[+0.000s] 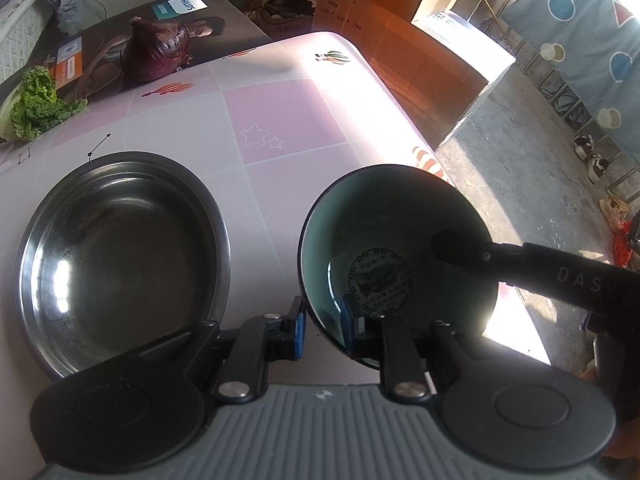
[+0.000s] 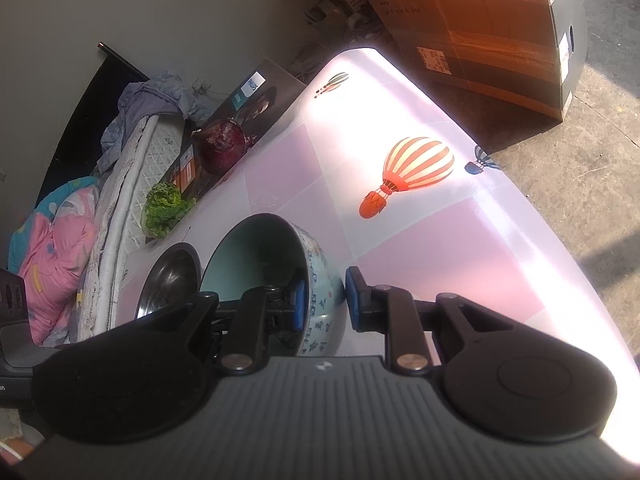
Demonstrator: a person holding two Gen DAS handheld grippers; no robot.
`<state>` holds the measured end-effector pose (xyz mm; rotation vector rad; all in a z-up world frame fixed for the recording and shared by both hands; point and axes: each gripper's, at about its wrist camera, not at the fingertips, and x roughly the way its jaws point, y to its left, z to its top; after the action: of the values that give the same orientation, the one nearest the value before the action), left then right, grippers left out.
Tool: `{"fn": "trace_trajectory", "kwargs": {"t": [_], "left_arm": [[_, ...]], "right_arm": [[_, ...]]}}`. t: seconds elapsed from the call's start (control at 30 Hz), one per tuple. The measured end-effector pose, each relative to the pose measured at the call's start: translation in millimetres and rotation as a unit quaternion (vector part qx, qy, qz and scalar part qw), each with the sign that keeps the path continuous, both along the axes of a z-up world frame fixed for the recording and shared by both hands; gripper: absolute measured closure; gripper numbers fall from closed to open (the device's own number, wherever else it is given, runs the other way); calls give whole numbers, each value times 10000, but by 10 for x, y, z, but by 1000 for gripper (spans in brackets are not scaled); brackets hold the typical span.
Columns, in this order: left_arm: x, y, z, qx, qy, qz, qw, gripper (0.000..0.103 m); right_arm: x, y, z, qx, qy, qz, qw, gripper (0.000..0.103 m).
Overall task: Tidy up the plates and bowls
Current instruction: 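Lift the green bowl with the right gripper over the steel bowl held by the left gripper, then lower the green bowl into the steel bowl with the right gripper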
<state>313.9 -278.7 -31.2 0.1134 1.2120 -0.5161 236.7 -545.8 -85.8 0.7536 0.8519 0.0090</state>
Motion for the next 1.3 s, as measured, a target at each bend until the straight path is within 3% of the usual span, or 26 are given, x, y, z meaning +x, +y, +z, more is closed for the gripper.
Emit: {"fn": "trace_trajectory", "kwargs": {"t": [0.3, 0.57, 0.87, 1.13, 1.23, 1.3], "left_arm": [[-1, 401, 254, -147, -143, 228, 9995, 84], [162, 1074, 376, -114, -266, 761, 9967, 84], [507, 1622, 98, -28, -127, 1236, 9922, 85], [559, 1667, 54, -247, -282, 1110, 9931, 86], [475, 1642, 174, -236, -579, 989, 9931, 75], [405, 1650, 262, -223, -728, 951, 9925, 64]], "right_arm": [[24, 275, 361, -131, -193, 123, 9997, 84], [317, 889, 545, -94, -319, 536, 9980, 84], [807, 1491, 343, -59, -144, 910, 9957, 84], [996, 1684, 190, -566, -55, 1050, 9929, 81], [961, 1688, 245, -845, -193, 1086, 9903, 79], [913, 1666, 335, -962, -295, 1025, 9896, 67]]}}
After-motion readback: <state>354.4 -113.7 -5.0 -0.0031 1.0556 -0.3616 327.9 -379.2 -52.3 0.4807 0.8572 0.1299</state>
